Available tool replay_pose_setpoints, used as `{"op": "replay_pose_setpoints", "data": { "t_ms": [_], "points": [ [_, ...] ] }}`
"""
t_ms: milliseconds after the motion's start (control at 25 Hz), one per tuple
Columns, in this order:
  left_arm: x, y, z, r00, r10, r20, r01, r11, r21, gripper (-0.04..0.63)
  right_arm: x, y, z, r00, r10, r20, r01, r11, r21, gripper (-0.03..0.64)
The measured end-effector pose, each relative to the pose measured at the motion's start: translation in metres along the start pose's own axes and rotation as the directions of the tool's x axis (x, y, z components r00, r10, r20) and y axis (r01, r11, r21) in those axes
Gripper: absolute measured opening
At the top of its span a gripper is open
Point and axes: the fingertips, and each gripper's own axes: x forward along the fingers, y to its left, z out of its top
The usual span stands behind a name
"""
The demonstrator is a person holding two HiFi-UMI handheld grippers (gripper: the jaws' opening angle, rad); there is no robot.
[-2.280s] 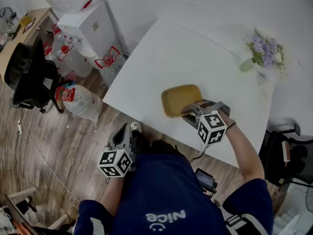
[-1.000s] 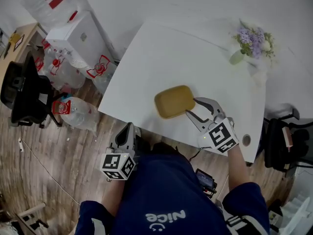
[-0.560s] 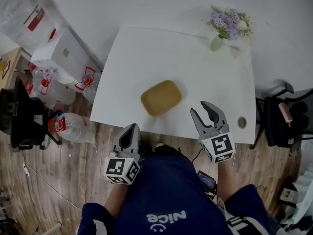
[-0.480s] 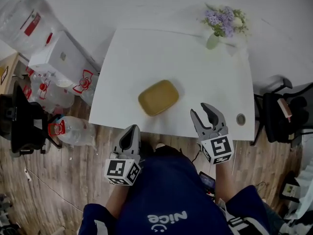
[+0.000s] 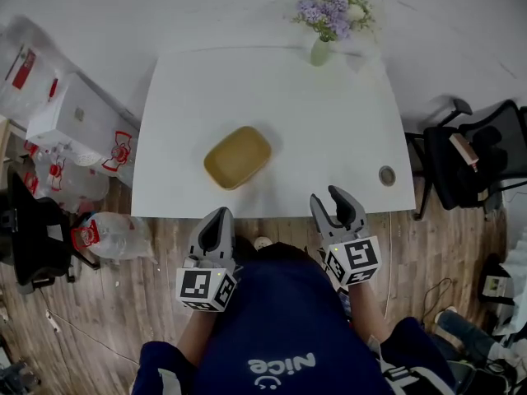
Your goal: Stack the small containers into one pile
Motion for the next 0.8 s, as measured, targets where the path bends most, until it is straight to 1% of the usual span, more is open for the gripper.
{"op": "replay_pose_setpoints", "data": {
  "t_ms": [160, 320, 360, 400, 440, 480, 600, 800],
  "points": [
    [0.002, -0.006, 0.001, 1.0, -0.012, 0.007, 0.012, 1.0, 0.005, 0.02, -0.006, -0.008, 0.006, 0.999, -0.019, 0.031, 0.018, 0.999, 0.032, 0.163],
    [0.002, -0.011, 0.007, 1.0, -0.009, 0.021, 0.009, 1.0, 0.008, 0.02, -0.01, -0.008, 0.018, 0.997, -0.003, 0.072, 0.002, 1.0, 0.012, 0.163],
    [0.003, -0.011, 0.008, 1.0, -0.01, 0.026, 0.009, 1.0, 0.011, 0.02, -0.01, -0.007, 0.02, 0.997, -0.001, 0.08, 0.0, 1.0, 0.018, 0.153],
    [0.003, -0.01, 0.01, 0.999, -0.009, 0.031, 0.009, 1.0, 0.014, 0.02, -0.009, -0.008, 0.021, 0.996, -0.008, 0.085, 0.006, 1.0, 0.029, 0.117],
    [0.003, -0.009, 0.01, 0.999, -0.007, 0.034, 0.006, 1.0, 0.018, 0.02, -0.007, -0.01, 0.021, 0.996, -0.023, 0.086, 0.02, 0.999, 0.039, 0.081],
    [0.003, -0.009, 0.011, 0.999, -0.004, 0.035, 0.003, 1.0, 0.021, 0.02, -0.006, -0.012, 0.02, 0.996, -0.041, 0.082, 0.038, 0.998, 0.043, 0.066],
    [0.002, -0.01, 0.011, 0.999, 0.0, 0.037, -0.001, 1.0, 0.025, 0.02, -0.006, -0.016, 0.017, 0.995, -0.082, 0.056, 0.08, 0.997, 0.021, 0.057],
    [0.002, -0.009, 0.01, 0.999, 0.003, 0.032, -0.004, 1.0, 0.017, 0.02, -0.005, -0.015, 0.017, 0.996, -0.075, 0.038, 0.075, 0.997, 0.005, 0.052]
  ]
}}
